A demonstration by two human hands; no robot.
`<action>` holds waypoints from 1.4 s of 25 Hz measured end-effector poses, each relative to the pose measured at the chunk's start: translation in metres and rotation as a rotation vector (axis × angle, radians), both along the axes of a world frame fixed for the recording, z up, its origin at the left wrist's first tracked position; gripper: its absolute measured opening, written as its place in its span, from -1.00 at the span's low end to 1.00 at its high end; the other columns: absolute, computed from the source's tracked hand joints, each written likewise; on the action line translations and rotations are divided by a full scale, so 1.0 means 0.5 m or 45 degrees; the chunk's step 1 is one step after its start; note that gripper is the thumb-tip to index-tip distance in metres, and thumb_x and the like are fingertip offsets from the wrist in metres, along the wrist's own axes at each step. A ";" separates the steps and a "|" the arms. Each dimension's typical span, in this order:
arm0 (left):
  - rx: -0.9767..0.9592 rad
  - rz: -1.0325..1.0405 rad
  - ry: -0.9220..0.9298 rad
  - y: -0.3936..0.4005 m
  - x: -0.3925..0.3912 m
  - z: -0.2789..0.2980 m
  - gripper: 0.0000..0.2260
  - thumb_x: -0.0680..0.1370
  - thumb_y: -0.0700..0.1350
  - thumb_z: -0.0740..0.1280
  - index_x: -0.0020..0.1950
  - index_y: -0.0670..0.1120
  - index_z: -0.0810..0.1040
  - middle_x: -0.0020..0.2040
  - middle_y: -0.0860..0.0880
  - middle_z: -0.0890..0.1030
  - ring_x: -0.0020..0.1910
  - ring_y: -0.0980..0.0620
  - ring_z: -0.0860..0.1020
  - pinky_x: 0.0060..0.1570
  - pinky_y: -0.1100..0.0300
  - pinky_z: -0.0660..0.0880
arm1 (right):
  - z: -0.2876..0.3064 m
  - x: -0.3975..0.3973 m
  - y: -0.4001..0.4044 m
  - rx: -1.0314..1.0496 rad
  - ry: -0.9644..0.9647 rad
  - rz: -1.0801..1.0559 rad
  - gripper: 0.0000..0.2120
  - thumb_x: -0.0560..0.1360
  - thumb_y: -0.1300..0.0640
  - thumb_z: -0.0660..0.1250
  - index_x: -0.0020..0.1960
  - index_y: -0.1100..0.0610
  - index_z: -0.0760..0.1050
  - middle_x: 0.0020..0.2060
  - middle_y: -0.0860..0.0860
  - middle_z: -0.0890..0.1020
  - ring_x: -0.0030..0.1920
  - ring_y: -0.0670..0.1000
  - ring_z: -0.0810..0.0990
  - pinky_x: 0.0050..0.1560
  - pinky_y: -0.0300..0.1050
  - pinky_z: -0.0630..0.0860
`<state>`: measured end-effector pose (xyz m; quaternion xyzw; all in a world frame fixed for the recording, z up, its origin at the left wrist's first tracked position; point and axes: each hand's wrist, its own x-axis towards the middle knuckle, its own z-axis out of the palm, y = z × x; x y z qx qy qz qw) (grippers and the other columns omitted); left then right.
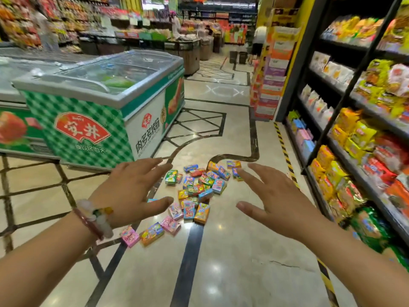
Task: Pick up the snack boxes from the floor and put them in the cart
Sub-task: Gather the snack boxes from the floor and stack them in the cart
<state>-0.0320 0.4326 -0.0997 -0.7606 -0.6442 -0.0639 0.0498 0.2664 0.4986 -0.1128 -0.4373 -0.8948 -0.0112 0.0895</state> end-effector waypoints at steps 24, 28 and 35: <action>-0.088 -0.068 -0.237 1.050 -0.313 -0.676 -0.38 0.42 0.26 0.14 0.38 -0.05 0.34 0.35 -0.17 0.45 0.27 -0.17 0.45 0.16 -0.12 0.40 | -0.692 -0.366 0.994 -0.117 0.104 -0.151 -0.42 0.58 -0.28 -0.13 0.44 0.03 0.23 0.34 0.17 0.45 0.31 0.11 0.28 0.33 -0.02 0.17; -0.185 -0.027 -0.288 1.113 -0.356 -1.012 -0.40 0.43 0.23 0.15 0.39 -0.05 0.31 0.32 -0.20 0.47 0.26 -0.22 0.47 0.16 -0.17 0.41 | -1.018 -0.414 1.059 -0.323 0.189 -0.291 -0.40 0.58 -0.28 -0.09 0.41 0.10 0.27 0.28 0.19 0.50 0.26 0.10 0.31 0.26 -0.06 0.17; -0.561 0.237 -0.452 1.206 -0.329 -1.596 -0.46 0.51 0.17 0.04 0.25 -0.20 0.43 0.09 -0.24 0.55 0.08 -0.25 0.49 0.07 -0.07 0.44 | -1.584 -0.424 1.112 -0.838 0.314 -0.841 -0.45 0.55 -0.11 0.22 0.37 0.25 0.32 0.24 0.18 0.47 0.27 0.16 0.41 0.23 -0.04 0.30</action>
